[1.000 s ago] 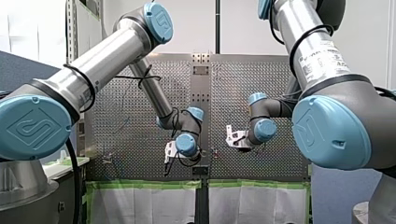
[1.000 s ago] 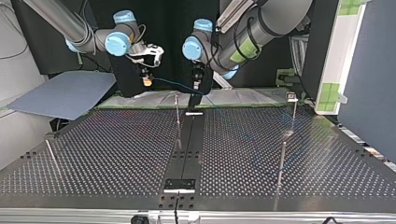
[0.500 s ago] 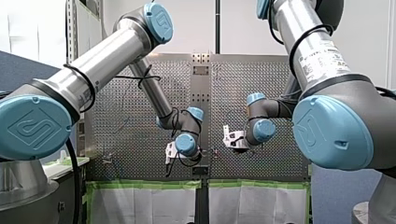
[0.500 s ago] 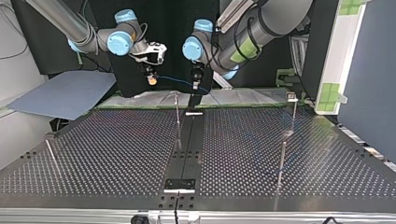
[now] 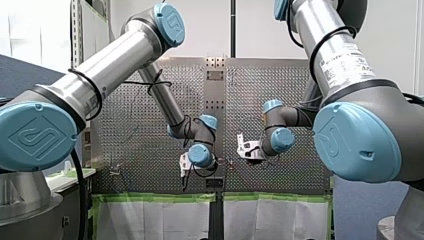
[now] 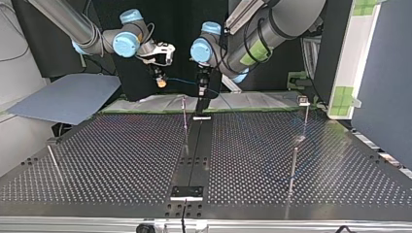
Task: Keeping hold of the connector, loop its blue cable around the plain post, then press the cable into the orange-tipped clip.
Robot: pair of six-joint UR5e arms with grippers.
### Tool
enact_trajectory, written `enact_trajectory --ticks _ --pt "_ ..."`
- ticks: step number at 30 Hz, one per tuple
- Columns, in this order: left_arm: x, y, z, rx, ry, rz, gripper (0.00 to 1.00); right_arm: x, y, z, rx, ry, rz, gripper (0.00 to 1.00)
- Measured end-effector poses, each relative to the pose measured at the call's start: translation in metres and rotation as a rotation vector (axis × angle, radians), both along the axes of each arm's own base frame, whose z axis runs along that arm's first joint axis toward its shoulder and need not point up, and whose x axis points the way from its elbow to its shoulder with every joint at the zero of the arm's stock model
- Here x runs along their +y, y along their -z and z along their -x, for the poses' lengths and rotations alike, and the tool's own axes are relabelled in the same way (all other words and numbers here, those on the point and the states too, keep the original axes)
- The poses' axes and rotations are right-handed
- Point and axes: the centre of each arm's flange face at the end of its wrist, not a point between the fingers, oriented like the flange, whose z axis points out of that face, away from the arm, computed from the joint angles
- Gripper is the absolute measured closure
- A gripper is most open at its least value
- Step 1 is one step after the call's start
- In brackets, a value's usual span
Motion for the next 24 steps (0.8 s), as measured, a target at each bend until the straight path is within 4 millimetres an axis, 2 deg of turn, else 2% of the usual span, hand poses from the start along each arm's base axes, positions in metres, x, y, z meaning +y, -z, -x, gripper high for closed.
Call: enact_trajectory --ticks 8,24 --pt "-0.0043 -0.0012 -0.0028 -0.010 0.008 0.072 0.01 0.0015 0.0002 -0.0015 -0.002 -0.010 -0.004 1.00" --pt "0.0009 -0.0016 -0.0028 -0.030 -0.045 0.028 0.01 0.0016 0.0003 -0.0015 0.000 -0.010 -0.003 1.00"
